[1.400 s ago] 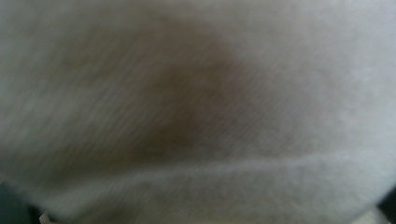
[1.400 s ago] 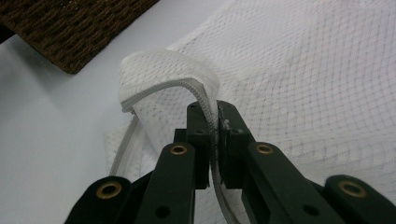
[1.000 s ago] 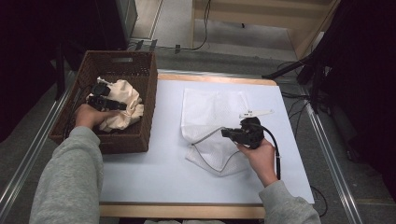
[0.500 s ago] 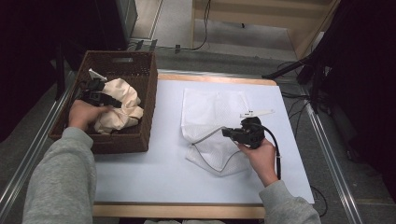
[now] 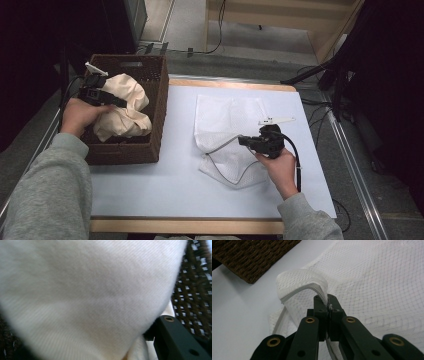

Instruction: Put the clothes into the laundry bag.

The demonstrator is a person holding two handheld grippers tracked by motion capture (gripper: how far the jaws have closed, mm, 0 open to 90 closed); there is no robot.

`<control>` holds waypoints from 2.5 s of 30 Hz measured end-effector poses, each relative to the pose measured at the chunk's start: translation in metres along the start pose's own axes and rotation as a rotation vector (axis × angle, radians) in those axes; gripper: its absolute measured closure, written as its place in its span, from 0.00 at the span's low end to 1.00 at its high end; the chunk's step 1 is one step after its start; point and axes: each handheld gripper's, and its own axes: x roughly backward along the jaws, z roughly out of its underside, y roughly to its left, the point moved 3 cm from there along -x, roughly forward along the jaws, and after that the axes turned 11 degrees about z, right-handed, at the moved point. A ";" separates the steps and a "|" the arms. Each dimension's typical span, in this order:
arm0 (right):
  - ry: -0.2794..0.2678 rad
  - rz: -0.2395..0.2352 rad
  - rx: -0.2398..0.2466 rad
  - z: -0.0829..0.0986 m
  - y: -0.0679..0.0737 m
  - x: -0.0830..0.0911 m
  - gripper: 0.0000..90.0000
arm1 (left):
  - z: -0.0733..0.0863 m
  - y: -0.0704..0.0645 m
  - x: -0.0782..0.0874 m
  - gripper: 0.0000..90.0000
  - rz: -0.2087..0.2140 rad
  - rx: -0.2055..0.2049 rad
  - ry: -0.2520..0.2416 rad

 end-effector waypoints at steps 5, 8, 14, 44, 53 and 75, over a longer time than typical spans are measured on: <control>0.001 0.001 -0.001 0.000 0.000 0.000 0.99 | -0.008 -0.011 0.015 0.68 -0.007 -0.033 -0.004; 0.001 0.000 0.000 -0.001 0.000 0.001 0.99 | -0.012 -0.018 0.023 0.68 0.004 -0.044 -0.007; 0.000 -0.003 -0.002 -0.001 0.001 0.001 0.99 | -0.018 -0.033 0.039 0.68 0.034 -0.089 0.008; 0.001 -0.015 -0.014 -0.002 0.001 0.002 0.98 | -0.032 -0.139 0.088 0.68 0.190 -0.344 0.074; -0.002 -0.017 -0.014 -0.002 0.001 0.001 0.98 | -0.024 -0.182 0.081 0.68 0.245 -0.462 0.091; 0.002 -0.018 -0.017 -0.002 0.000 0.002 0.98 | 0.006 -0.236 0.047 0.68 0.360 -0.551 0.127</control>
